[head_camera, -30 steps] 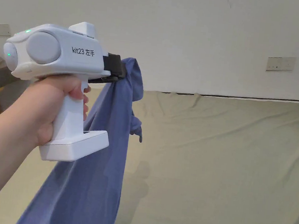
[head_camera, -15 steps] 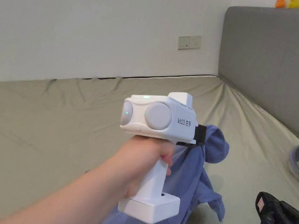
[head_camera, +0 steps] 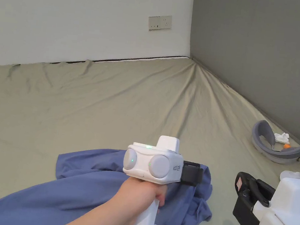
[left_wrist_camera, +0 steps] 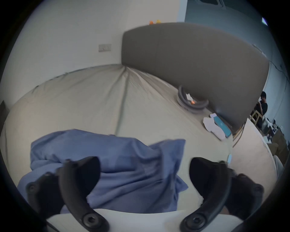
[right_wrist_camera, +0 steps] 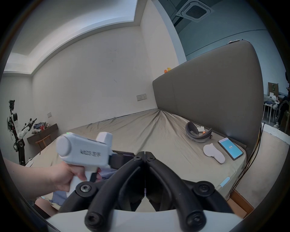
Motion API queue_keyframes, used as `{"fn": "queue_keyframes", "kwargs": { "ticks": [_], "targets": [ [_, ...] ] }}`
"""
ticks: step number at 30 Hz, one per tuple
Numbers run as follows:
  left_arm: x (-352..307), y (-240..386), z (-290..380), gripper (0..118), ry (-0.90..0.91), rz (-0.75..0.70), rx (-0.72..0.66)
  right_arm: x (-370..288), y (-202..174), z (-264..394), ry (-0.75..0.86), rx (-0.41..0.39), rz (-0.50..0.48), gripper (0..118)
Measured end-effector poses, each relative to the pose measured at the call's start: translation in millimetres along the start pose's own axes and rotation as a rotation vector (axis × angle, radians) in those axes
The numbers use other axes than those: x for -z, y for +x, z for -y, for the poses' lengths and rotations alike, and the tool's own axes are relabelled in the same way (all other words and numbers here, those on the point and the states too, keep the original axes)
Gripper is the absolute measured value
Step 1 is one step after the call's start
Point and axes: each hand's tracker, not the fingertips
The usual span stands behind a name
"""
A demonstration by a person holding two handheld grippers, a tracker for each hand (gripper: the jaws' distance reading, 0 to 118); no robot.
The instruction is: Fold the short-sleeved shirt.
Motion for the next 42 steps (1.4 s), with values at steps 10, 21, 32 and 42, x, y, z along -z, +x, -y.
{"fn": "queue_keyframes", "kwargs": {
  "ticks": [10,21,32,42],
  "targets": [
    [-227.0,-114.8,27.3,62,0.413,-0.263,-0.092,17.8,-35.1,9.6,-0.015,-0.099,-0.115,0],
    [-377.7,-195.3,162.7,0,0.506,-0.613,-0.238,31.3,-90.8,25.9,-0.003,-0.241,-0.203,0],
    [-358.9,-221.1,196.5,0,0.428,-0.605,-0.303,31.5,-128.6,32.0,-0.033,-0.221,-0.259,0],
    [-318.5,-290.2,179.1,1,0.245,-0.524,-0.442,33.1,-122.4,30.0,-0.075,-0.175,-0.269,0]
  ]
}}
